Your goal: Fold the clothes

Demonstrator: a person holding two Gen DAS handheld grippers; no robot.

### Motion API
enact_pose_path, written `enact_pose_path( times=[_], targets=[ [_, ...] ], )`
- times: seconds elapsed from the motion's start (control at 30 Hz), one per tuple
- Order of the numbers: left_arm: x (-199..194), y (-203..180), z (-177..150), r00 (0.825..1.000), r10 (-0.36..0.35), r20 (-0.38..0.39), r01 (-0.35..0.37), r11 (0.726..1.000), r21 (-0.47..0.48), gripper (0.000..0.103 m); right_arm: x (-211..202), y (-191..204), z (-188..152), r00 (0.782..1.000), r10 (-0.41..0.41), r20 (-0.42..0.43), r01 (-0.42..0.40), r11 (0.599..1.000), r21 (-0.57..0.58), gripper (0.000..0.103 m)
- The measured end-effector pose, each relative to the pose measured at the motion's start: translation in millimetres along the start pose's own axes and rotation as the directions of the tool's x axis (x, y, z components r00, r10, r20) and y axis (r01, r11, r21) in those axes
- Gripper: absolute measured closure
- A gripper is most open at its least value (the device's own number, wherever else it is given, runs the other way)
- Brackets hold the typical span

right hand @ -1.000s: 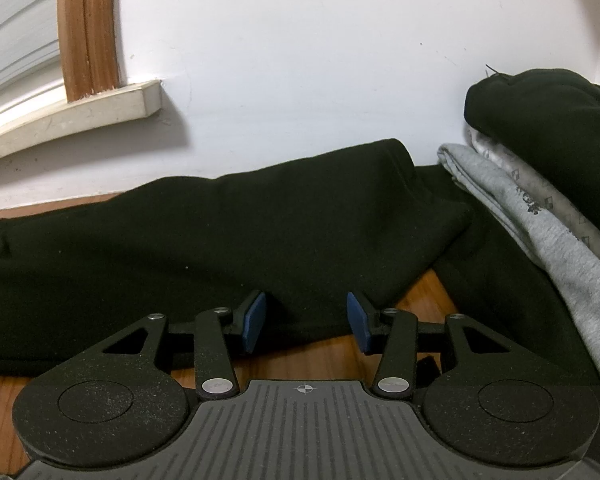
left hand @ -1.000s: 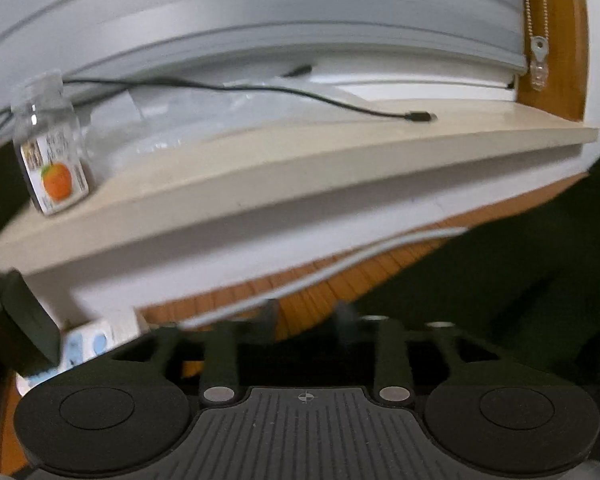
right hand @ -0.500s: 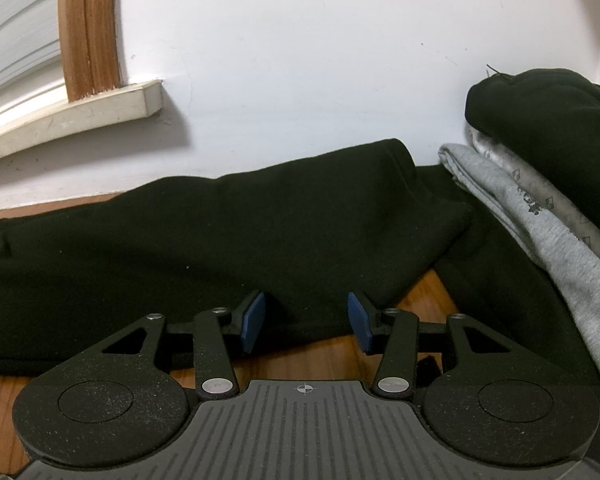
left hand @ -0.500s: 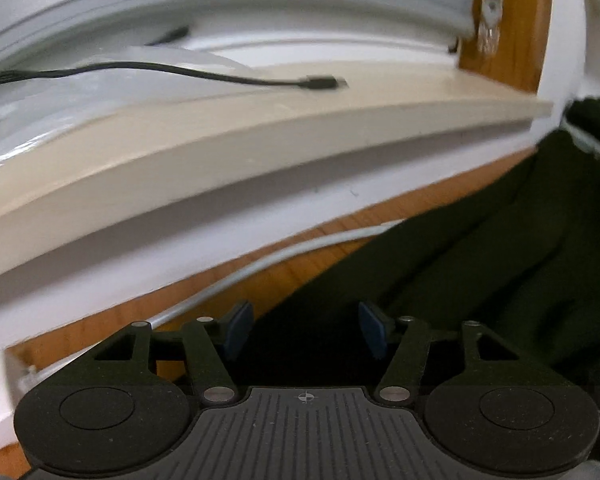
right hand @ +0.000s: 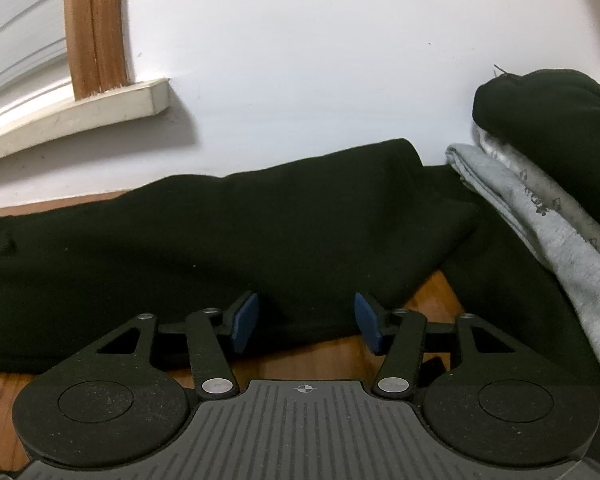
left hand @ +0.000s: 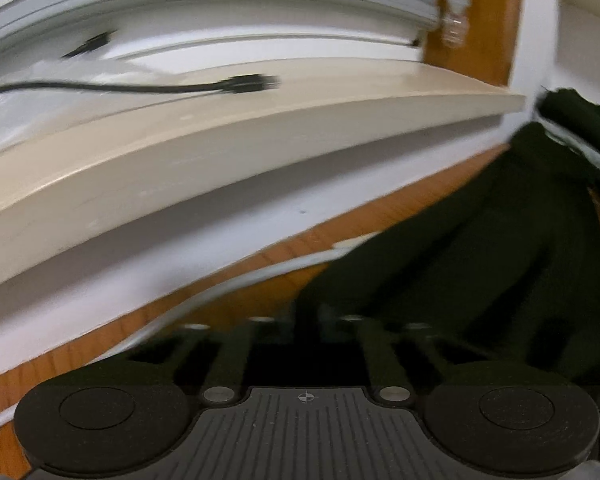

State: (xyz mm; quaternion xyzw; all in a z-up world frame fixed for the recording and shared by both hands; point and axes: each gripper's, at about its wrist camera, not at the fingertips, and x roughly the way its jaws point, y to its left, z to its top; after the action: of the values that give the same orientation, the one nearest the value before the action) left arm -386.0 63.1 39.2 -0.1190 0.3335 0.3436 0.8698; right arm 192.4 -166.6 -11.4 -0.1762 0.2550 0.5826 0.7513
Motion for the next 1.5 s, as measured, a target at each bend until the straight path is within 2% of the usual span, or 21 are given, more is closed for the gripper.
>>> enact_pose_path(
  times=[0.07, 0.13, 0.2, 0.27, 0.33, 0.37, 0.43, 0.5, 0.67, 0.73, 0.83, 0.87, 0.93, 1.13, 1.17, 1.2, 1.23, 1.3, 1.5],
  targets=[
    [-8, -10, 4, 0.994, 0.089, 0.065, -0.091, 0.995, 0.035, 0.098, 0, 0, 0, 1.0, 0.003, 0.0, -0.003, 1.0, -0.001, 0.049],
    [-19, -11, 10, 0.976, 0.165, 0.139, -0.167, 0.986, 0.002, 0.098, 0, 1, 0, 1.0, 0.017, -0.001, -0.017, 1.0, -0.01, 0.049],
    [-19, -9, 17, 0.968, 0.208, 0.143, -0.206, 0.978, -0.034, 0.098, 0, 4, 0, 1.0, 0.027, -0.002, -0.027, 0.999, -0.029, 0.049],
    [-10, -11, 16, 0.967, 0.238, 0.093, -0.235, 0.971, -0.036, 0.092, 0, 5, 0, 1.0, 0.024, -0.003, -0.024, 0.999, -0.037, 0.048],
    [-8, -15, 9, 0.963, 0.262, 0.064, -0.261, 0.965, -0.032, 0.083, 0, 4, 0, 1.0, 0.029, -0.002, -0.03, 0.999, -0.029, 0.048],
    [-14, -18, 6, 0.961, 0.264, 0.075, -0.262, 0.964, -0.043, 0.078, 0, 4, 0, 1.0, 0.03, -0.002, -0.03, 0.999, -0.029, 0.048],
    [-26, -25, 0, 0.958, 0.269, 0.097, -0.263, 0.963, -0.063, 0.06, 0, 5, 0, 1.0, 0.031, -0.003, -0.031, 0.999, -0.029, 0.048],
    [-38, -32, -7, 0.955, 0.273, 0.118, -0.264, 0.961, -0.084, 0.054, 0, 5, 0, 0.999, 0.032, -0.003, -0.032, 0.999, -0.03, 0.047],
    [-69, -82, -22, 0.965, 0.212, 0.151, -0.208, 0.977, -0.044, 0.055, 0, 5, 0, 1.0, 0.028, -0.003, -0.028, 0.999, -0.033, 0.047],
    [-78, -103, -27, 0.974, 0.158, 0.163, -0.154, 0.987, -0.039, 0.064, 0, 5, 0, 1.0, 0.028, -0.004, -0.028, 0.999, -0.032, 0.047],
    [-80, -139, -28, 0.982, 0.083, 0.169, -0.081, 0.997, -0.019, 0.064, 0, 5, 0, 1.0, 0.025, -0.004, -0.026, 0.999, -0.032, 0.046],
    [-82, -150, -30, 0.983, 0.064, 0.17, -0.063, 0.998, -0.011, 0.063, 0, 6, 0, 1.0, 0.025, -0.004, -0.025, 0.999, -0.033, 0.046],
    [-88, -166, -34, 0.984, 0.039, 0.176, -0.04, 0.999, 0.003, 0.049, 0, 6, 1, 1.0, 0.025, -0.005, -0.025, 0.999, -0.032, 0.046],
    [-93, -193, -44, 0.985, -0.021, 0.173, 0.019, 1.0, 0.012, 0.047, 0, 5, 1, 1.0, 0.026, -0.005, -0.026, 0.999, -0.032, 0.046],
    [-90, -197, -45, 0.987, -0.026, 0.161, 0.023, 1.0, 0.021, 0.047, 0, 5, 1, 1.0, 0.026, -0.005, -0.026, 0.999, -0.032, 0.046],
    [-85, -200, -46, 0.988, -0.033, 0.148, 0.029, 0.999, 0.032, 0.053, 0, 5, 1, 1.0, 0.027, -0.005, -0.027, 0.999, -0.031, 0.046],
    [-79, -202, -47, 0.99, -0.04, 0.132, 0.035, 0.999, 0.041, 0.074, 0, 5, 1, 1.0, 0.027, -0.005, -0.027, 0.999, -0.031, 0.046],
    [-69, -202, -50, 0.996, -0.036, 0.084, 0.032, 0.998, 0.046, 0.1, 0, 4, 1, 1.0, 0.028, -0.005, -0.028, 0.999, -0.029, 0.046],
    [-99, -199, -70, 0.998, -0.06, 0.018, 0.059, 0.996, 0.065, 0.1, 0, 5, 1, 1.0, 0.03, -0.005, -0.03, 0.999, -0.03, 0.045]
  ],
)
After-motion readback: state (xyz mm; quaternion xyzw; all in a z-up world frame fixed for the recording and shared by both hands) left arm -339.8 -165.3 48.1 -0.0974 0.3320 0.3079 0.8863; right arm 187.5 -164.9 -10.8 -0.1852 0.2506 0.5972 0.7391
